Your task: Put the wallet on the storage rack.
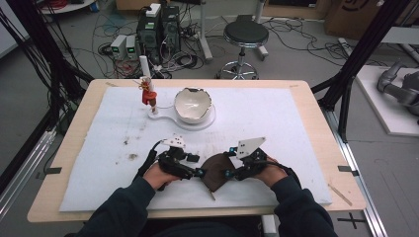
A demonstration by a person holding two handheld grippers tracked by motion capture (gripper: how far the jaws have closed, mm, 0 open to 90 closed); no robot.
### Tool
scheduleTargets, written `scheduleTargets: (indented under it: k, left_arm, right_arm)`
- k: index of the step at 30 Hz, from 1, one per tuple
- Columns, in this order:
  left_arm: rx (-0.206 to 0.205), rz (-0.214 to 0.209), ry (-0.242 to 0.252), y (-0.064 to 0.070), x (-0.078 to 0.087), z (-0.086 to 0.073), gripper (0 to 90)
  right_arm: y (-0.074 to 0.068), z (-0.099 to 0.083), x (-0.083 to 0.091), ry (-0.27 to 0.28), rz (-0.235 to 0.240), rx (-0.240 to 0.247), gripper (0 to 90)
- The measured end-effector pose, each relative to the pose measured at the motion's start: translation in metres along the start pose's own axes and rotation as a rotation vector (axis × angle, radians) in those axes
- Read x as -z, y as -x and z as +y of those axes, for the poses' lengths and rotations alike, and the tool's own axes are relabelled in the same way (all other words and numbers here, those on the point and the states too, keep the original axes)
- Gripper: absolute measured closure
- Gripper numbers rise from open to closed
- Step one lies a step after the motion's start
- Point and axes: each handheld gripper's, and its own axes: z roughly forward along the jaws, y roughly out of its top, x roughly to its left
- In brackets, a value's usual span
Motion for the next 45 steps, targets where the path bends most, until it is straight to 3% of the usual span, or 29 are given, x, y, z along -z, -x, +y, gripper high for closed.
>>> scheduleTargets:
  k: [2,3,6,8,9,10,11,12,13,14,15,16,17,18,19,21,24,26,27,28,31,33,34,35,37,38,41,45]
  left_arm:
    - [0.004,-0.031,-0.006,0.0,-0.002,0.0,31.0]
    - [-0.001,-0.066,0.003,0.001,-0.003,0.0,43.5]
    - [-0.027,-0.056,0.004,0.002,-0.003,0.0,48.6]
    - [-0.054,-0.047,0.005,0.003,-0.002,0.001,52.3]
    - [-0.102,-0.041,0.006,0.005,-0.002,0.001,52.7]
    - [-0.102,-0.041,0.006,0.005,-0.002,0.001,53.3]
    - [-0.137,-0.038,0.017,0.007,-0.001,0.002,54.0]
    - [-0.199,-0.029,0.035,0.01,0.001,0.005,55.0]
    - [-0.199,-0.029,0.035,0.01,0.001,0.005,56.6]
    - [-0.225,-0.026,0.059,0.011,0.004,0.006,56.6]
    - [-0.247,-0.022,0.081,0.012,0.005,0.007,61.7]
    - [-0.26,-0.018,0.092,0.013,0.007,0.008,61.7]
    - [-0.266,-0.013,0.101,0.014,0.008,0.009,62.8]
    - [-0.268,-0.008,0.097,0.013,0.009,0.009,63.2]
    - [-0.239,-0.006,0.096,0.01,0.009,0.009,63.0]
    - [-0.228,0.0,0.093,0.009,0.01,0.009,58.9]
    - [-0.164,0.06,0.117,0.003,0.016,0.01,51.6]
    - [-0.121,0.102,0.15,-0.003,0.023,0.01,39.1]
    - [-0.118,0.119,0.164,-0.005,0.026,0.009,39.1]
    - [-0.107,0.153,0.188,-0.009,0.033,0.009,37.2]
    - [-0.093,0.242,0.231,-0.017,0.05,0.007,37.0]
    - [-0.071,0.288,0.269,-0.024,0.064,0.005,36.0]
    - [-0.058,0.333,0.305,-0.03,0.08,0.002,36.0]
    - [-0.058,0.333,0.305,-0.03,0.08,0.002,36.0]
    - [-0.046,0.384,0.343,-0.036,0.097,0.0,35.7]
    - [-0.036,0.408,0.365,-0.039,0.104,-0.002,35.7]
    - [-0.006,0.476,0.41,-0.05,0.129,-0.009,33.2]
    - [0.027,0.53,0.44,-0.059,0.147,-0.016,31.3]
  right_arm:
    - [0.0,0.0,0.0,0.001,0.001,0.001,41.0]
    - [0.0,0.0,0.0,-0.003,0.003,-0.002,41.0]
    - [0.002,-0.001,-0.001,0.001,0.01,-0.008,40.8]
    - [0.005,-0.003,-0.001,0.004,0.036,-0.057,39.6]
    - [0.007,-0.004,-0.001,0.009,0.05,-0.088,38.2]
    - [0.007,-0.004,-0.001,0.009,0.05,-0.088,38.2]
    - [0.014,-0.008,-0.003,0.023,0.096,-0.153,33.3]
    - [0.016,-0.009,-0.003,0.03,0.106,-0.169,31.0]
    - [0.016,-0.009,-0.003,0.03,0.106,-0.169,31.0]
    - [0.019,-0.011,-0.004,0.045,0.126,-0.195,30.0]
    - [0.027,-0.015,-0.01,0.079,0.188,-0.274,25.5]
    - [0.027,-0.015,-0.01,0.079,0.188,-0.274,25.5]
    - [0.029,-0.017,-0.013,0.085,0.216,-0.301,25.5]
    - [0.034,-0.018,-0.019,0.091,0.289,-0.345,35.0]
    - [0.035,-0.018,-0.019,0.097,0.322,-0.35,40.3]
    - [0.036,-0.017,-0.018,0.104,0.325,-0.35,45.7]
    - [0.039,-0.018,-0.014,0.119,0.333,-0.369,52.1]
    - [0.04,-0.018,-0.004,0.176,0.325,-0.365,61.0]
    - [0.04,-0.018,-0.004,0.176,0.325,-0.365,61.0]
    - [0.041,-0.017,0.001,0.222,0.309,-0.359,65.5]
    - [0.041,-0.016,0.006,0.242,0.271,-0.347,66.2]
    - [0.041,-0.015,0.009,0.244,0.22,-0.339,66.5]
    - [0.04,-0.014,0.011,0.246,0.205,-0.341,66.6]
    - [0.041,-0.013,0.013,0.258,0.184,-0.336,66.6]
    - [0.043,-0.012,0.018,0.285,0.137,-0.33,66.6]
    - [0.043,-0.012,0.018,0.285,0.137,-0.33,66.6]
    - [0.049,-0.006,0.027,0.32,0.053,-0.323,66.6]
    - [0.056,0.003,0.031,0.342,0.017,-0.316,66.5]
